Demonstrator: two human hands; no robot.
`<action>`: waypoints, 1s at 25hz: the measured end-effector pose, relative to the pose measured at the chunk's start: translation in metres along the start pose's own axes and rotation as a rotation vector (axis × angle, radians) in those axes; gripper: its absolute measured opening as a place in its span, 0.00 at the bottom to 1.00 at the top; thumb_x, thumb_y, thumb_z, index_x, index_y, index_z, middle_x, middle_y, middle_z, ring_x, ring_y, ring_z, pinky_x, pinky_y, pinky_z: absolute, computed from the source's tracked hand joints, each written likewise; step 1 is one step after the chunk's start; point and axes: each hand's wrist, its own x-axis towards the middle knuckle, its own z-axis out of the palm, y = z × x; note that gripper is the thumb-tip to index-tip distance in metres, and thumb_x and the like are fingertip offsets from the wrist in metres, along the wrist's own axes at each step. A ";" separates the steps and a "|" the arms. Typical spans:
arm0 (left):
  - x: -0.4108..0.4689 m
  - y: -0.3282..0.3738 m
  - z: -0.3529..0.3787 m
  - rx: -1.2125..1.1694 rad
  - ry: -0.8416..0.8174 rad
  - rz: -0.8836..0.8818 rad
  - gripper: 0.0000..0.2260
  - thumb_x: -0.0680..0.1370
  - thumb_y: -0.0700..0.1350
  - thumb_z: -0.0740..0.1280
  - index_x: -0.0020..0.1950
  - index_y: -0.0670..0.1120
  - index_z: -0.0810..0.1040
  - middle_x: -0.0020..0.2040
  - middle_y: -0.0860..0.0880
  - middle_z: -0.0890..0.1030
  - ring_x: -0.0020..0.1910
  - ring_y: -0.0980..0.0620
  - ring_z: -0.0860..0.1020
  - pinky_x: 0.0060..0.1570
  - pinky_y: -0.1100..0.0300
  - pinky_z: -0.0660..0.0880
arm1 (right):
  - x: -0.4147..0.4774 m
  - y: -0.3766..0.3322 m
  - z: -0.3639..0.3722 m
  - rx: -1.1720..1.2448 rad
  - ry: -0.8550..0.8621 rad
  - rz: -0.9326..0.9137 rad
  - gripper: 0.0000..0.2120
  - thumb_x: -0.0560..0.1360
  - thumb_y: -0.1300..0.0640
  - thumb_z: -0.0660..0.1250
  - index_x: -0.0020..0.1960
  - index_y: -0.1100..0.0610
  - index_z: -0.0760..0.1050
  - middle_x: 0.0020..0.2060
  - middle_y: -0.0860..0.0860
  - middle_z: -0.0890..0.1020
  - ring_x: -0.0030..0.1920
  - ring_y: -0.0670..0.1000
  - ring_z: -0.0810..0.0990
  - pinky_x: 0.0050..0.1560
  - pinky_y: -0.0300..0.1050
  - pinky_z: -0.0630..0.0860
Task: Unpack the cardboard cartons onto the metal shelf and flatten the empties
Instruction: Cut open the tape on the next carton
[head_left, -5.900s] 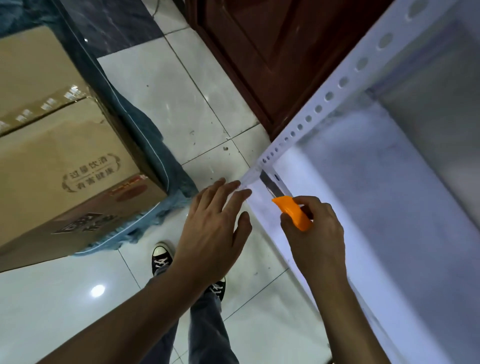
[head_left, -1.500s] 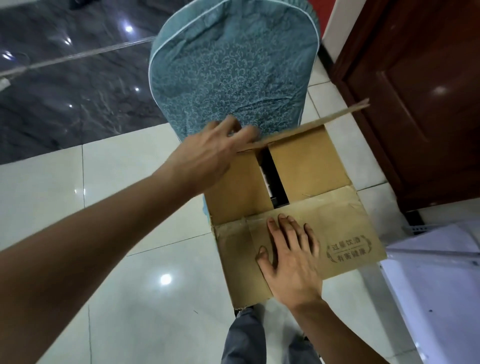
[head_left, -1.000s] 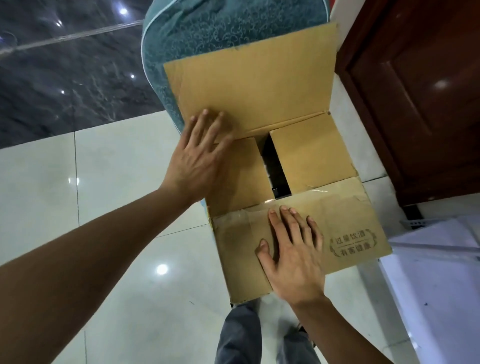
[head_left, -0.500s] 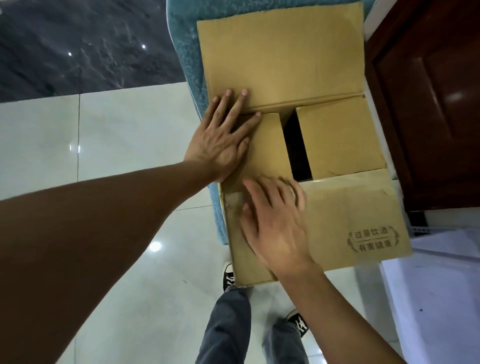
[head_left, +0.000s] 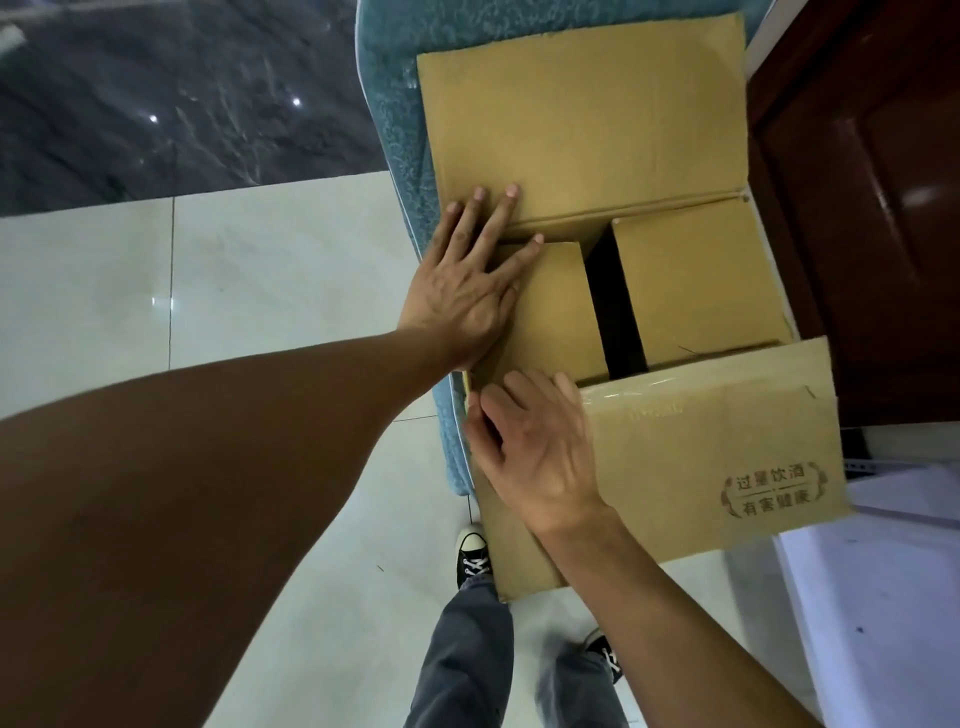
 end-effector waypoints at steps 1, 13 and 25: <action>0.000 0.001 0.000 -0.004 -0.006 -0.003 0.24 0.84 0.56 0.44 0.81 0.58 0.55 0.83 0.45 0.44 0.81 0.39 0.44 0.78 0.42 0.46 | -0.001 0.001 0.000 0.019 0.013 -0.012 0.12 0.78 0.58 0.67 0.36 0.56 0.73 0.32 0.52 0.72 0.35 0.53 0.70 0.44 0.47 0.63; 0.006 -0.009 0.006 0.023 0.011 0.006 0.25 0.83 0.54 0.46 0.80 0.58 0.60 0.83 0.44 0.48 0.81 0.39 0.46 0.78 0.42 0.47 | 0.000 -0.014 -0.042 0.225 0.108 -0.057 0.12 0.80 0.59 0.66 0.38 0.56 0.73 0.32 0.51 0.71 0.36 0.48 0.63 0.40 0.51 0.64; 0.002 0.000 -0.002 0.060 -0.021 -0.025 0.24 0.85 0.57 0.44 0.82 0.56 0.55 0.83 0.44 0.44 0.81 0.39 0.44 0.79 0.42 0.47 | -0.021 -0.026 -0.099 0.148 0.053 -0.038 0.18 0.82 0.49 0.63 0.36 0.55 0.74 0.32 0.50 0.72 0.35 0.51 0.68 0.41 0.48 0.68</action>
